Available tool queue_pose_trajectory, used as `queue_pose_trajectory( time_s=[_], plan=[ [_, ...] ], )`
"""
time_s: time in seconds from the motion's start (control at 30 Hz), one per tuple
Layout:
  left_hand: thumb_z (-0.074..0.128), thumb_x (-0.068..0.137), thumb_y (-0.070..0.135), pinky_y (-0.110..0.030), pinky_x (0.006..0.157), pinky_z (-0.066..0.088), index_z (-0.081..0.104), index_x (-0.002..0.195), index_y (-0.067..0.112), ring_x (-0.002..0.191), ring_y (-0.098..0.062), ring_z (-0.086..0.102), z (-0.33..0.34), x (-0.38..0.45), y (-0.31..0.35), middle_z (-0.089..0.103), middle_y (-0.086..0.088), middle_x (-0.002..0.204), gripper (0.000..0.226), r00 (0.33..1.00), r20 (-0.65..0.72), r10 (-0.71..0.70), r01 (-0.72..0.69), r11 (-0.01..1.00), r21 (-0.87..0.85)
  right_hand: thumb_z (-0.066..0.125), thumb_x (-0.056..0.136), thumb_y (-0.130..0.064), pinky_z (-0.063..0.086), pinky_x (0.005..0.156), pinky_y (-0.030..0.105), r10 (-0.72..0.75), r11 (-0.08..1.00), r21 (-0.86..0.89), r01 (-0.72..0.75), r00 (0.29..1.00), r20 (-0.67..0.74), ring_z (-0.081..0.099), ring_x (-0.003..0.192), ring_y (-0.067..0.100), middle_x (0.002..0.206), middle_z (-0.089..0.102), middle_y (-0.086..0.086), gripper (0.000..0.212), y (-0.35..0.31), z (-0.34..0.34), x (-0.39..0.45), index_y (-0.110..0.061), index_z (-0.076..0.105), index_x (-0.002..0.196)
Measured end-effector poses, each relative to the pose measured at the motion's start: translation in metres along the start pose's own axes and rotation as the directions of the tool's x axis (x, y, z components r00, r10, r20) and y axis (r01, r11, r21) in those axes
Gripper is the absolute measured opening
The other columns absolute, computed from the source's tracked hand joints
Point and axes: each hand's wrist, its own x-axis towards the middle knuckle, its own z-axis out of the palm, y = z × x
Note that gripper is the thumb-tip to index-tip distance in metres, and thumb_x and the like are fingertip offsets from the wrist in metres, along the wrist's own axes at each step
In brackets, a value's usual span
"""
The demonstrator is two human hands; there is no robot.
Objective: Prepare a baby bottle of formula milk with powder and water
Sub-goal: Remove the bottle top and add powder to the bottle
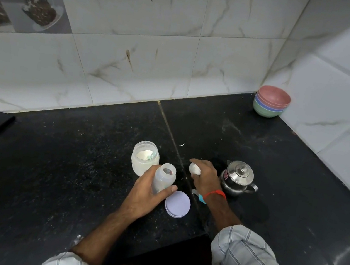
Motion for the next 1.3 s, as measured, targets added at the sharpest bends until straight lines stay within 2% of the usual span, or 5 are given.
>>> queue_pose_trajectory(
  time_s=[0.2, 0.47, 0.63, 1.0, 1.3],
  plan=[
    [0.083, 0.085, 0.042, -0.018, 0.094, 0.048, 0.056, 0.127, 0.035, 0.119, 0.006, 0.057, 0.001, 0.001, -0.001, 0.063, 0.023, 0.124, 0.05, 1.0, 0.001, -0.004, 0.004, 1.0, 0.007, 0.074, 0.089, -0.008, 0.04, 0.09, 0.021, -0.012, 0.999, 0.035, 0.012, 1.0, -0.002, 0.059, 0.115, 0.029, 0.127, 0.056, 0.013, 0.031, -0.003, -0.001, -0.001, -0.017, 0.072, 0.119],
    [0.083, 0.085, 0.043, -0.023, 0.098, 0.05, 0.057, 0.129, 0.032, 0.119, 0.005, 0.058, 0.0, 0.003, -0.002, 0.065, 0.021, 0.124, 0.052, 1.0, 0.002, 0.001, -0.001, 1.0, 0.007, 0.079, 0.087, -0.012, 0.038, 0.098, 0.022, -0.088, 0.991, 0.074, 0.108, 0.967, -0.238, 0.058, 0.114, 0.021, 0.128, 0.059, 0.012, 0.048, -0.012, -0.004, -0.004, -0.009, 0.062, 0.132],
    [0.083, 0.085, 0.04, -0.016, 0.093, 0.047, 0.055, 0.124, 0.039, 0.116, 0.015, 0.054, -0.002, 0.003, 0.002, 0.062, 0.025, 0.122, 0.048, 1.0, 0.014, -0.008, 0.008, 1.0, 0.009, 0.08, 0.085, -0.01, 0.05, 0.104, 0.042, -0.066, 0.998, 0.002, 0.066, 0.997, -0.044, 0.062, 0.12, 0.033, 0.132, 0.06, 0.014, 0.049, -0.002, 0.001, -0.003, -0.012, 0.066, 0.132],
    [0.082, 0.085, 0.042, -0.012, 0.091, 0.043, 0.052, 0.124, 0.044, 0.116, 0.02, 0.051, 0.001, 0.003, 0.003, 0.059, 0.028, 0.123, 0.05, 0.999, 0.031, -0.009, 0.009, 1.0, 0.009, 0.083, 0.084, -0.015, 0.049, 0.103, 0.032, -0.155, 0.931, 0.275, 0.24, 0.942, -0.297, 0.06, 0.117, 0.015, 0.125, 0.062, -0.003, 0.048, -0.018, -0.013, -0.013, -0.022, 0.066, 0.128],
    [0.082, 0.085, 0.042, -0.014, 0.09, 0.046, 0.056, 0.126, 0.036, 0.116, 0.008, 0.056, 0.011, 0.003, 0.005, 0.063, 0.021, 0.122, 0.049, 0.999, 0.032, 0.037, -0.037, 0.999, -0.001, 0.077, 0.092, -0.021, 0.052, 0.054, 0.031, 0.074, 0.695, 0.714, 0.082, 0.98, -0.184, 0.063, 0.078, 0.019, 0.103, 0.059, -0.003, 0.029, -0.053, -0.035, -0.039, -0.027, 0.059, 0.114]
  ],
)
